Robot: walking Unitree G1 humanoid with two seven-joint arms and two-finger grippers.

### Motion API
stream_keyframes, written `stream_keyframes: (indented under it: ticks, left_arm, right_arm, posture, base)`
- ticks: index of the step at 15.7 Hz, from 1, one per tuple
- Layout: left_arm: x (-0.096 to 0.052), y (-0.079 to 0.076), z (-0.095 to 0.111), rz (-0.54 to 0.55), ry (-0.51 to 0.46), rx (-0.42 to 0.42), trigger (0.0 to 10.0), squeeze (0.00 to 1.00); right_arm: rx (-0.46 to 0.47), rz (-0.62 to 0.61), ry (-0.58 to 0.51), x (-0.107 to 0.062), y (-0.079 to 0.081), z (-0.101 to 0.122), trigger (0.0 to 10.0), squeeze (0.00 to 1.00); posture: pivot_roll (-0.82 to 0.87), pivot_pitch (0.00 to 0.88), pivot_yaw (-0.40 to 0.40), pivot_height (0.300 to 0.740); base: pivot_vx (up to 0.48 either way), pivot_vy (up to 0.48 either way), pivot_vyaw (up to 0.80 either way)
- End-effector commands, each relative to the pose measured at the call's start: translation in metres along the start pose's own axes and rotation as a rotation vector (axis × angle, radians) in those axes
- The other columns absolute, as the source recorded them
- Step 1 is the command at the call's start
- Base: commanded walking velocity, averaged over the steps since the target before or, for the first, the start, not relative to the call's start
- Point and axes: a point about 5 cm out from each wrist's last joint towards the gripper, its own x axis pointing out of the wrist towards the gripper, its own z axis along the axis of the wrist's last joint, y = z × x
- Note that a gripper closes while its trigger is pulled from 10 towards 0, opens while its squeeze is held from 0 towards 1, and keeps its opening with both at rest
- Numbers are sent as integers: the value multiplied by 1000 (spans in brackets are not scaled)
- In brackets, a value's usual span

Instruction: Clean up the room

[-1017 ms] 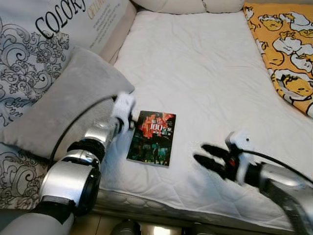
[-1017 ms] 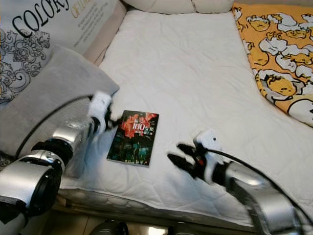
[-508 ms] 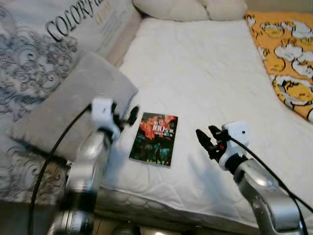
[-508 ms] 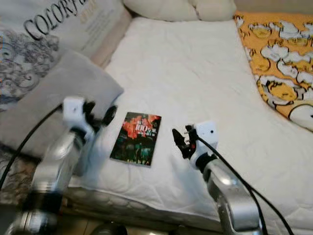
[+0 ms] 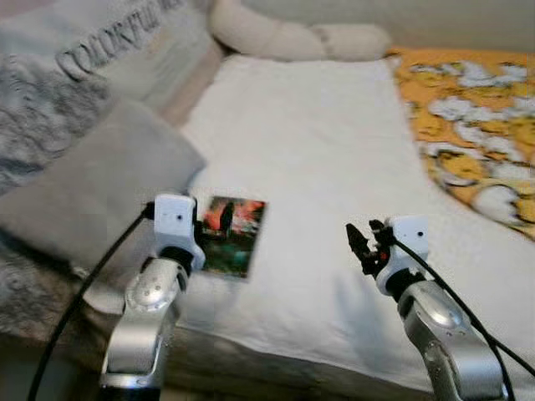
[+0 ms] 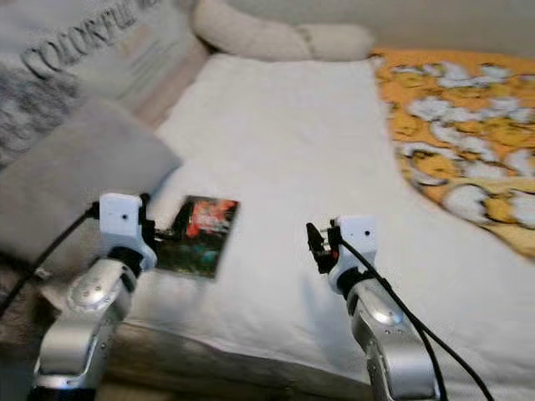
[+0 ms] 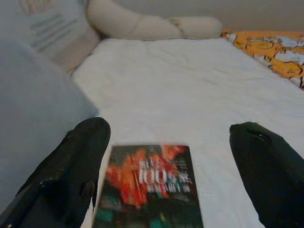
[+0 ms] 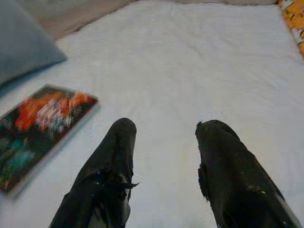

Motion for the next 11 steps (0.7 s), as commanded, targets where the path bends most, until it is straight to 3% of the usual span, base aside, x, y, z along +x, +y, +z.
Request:
stream_keyframes:
  ticks: [1, 11]
  left_arm:
    - [-2, 5, 2, 29, 7, 18, 10000, 827]
    - [5, 6, 8, 11, 26, 57, 10000, 831]
  right_arm:
    - [-10, -6, -8, -1, 2, 1, 10000, 0]
    - [-23, -73, 4, -2, -4, -6, 10000, 0]
  posture:
    - [-6, 0, 25, 740]
    - [-24, 0, 58, 740]
  base:
    - [0, -480, 0]
    - [0, -480, 0]
